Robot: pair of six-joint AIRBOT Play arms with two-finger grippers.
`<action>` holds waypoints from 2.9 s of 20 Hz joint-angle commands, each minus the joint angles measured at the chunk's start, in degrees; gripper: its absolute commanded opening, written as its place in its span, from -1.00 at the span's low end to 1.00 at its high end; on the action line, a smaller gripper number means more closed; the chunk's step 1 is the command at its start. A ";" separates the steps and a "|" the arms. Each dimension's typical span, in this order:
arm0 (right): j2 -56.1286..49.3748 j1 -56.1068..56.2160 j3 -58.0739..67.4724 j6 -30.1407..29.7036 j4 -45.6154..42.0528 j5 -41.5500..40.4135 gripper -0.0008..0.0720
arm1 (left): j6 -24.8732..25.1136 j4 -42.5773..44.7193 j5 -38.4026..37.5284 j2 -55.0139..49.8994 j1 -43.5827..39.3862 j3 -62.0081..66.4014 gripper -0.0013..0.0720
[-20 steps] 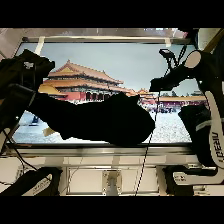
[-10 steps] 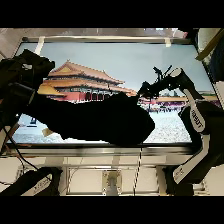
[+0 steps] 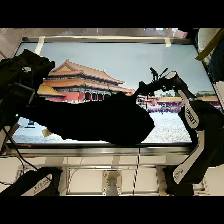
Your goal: Fold the clothes and pants, and hang the long-sleeved shirts on hangers.
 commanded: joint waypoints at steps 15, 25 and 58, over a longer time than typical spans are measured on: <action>38.51 3.58 16.02 5.86 -23.10 20.44 -0.96 | 3.63 1.70 0.92 11.30 6.62 0.39 -0.94; 10.05 4.63 10.19 12.41 -29.14 -32.50 -0.96 | 3.39 1.49 0.87 2.56 7.04 0.37 -0.94; 11.93 -7.15 16.74 -3.21 -14.99 18.53 0.31 | 27.21 -63.01 -8.52 2.36 59.45 -25.73 0.07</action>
